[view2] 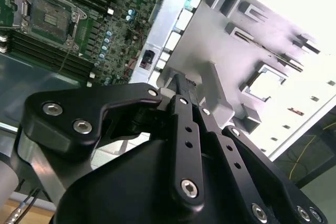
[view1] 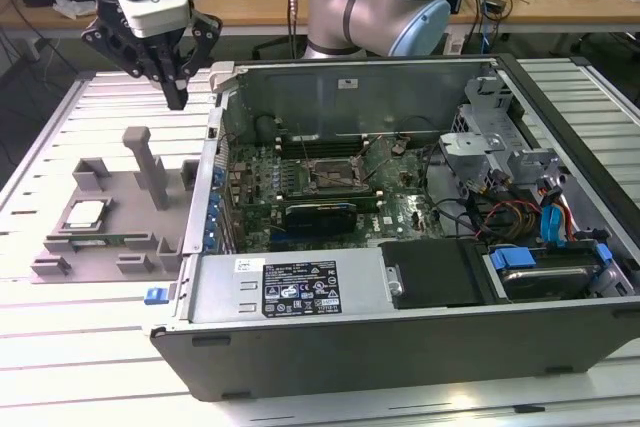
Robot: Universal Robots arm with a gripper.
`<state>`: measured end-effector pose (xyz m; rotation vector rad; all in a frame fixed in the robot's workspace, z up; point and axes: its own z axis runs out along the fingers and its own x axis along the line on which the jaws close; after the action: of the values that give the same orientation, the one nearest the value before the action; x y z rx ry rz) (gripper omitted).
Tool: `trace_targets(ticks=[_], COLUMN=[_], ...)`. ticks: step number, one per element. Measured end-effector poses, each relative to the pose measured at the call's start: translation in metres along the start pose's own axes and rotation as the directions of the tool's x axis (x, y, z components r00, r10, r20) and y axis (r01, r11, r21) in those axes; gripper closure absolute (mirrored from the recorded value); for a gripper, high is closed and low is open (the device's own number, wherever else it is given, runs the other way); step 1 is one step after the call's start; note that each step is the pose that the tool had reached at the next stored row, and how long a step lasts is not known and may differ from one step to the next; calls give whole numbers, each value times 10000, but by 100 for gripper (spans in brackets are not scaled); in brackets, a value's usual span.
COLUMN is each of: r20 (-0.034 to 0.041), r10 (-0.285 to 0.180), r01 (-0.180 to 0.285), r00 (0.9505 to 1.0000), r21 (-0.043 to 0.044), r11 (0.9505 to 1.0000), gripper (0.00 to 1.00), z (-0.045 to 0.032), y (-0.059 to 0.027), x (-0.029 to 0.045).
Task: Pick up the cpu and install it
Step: 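Reach for the cpu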
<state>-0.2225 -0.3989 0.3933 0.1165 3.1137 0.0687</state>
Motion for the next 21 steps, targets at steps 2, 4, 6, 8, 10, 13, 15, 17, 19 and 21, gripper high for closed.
trace_targets(ticks=[2,4,6,8,10,13,15,17,19,21], r20=[0,1,0,1,1,0,0,0,1,1], r10=[0,0,1,1,1,0,0,0,1,1], r01=[0,0,-1,-1,-1,0,0,0,-1,-1], r00=[10000,10000,10000,10000,10000,10000,10000,10000,10000,10000], r21=[-1,-1,-1,-2,-1,-1,-1,-1,-1,-1], r11=[10000,10000,10000,10000,10000,10000,10000,10000,10000,10000], gripper=[89,89,89,89,89,89,89,89,89,89], z=[0,-1,-2,-3,-3,-5,-6,-7,-8,-8], y=[-2,-4,-6,-9,-11,-15,-19,-21,-23,-24], x=[25,57,88,123,149,201,252,287,307,329])
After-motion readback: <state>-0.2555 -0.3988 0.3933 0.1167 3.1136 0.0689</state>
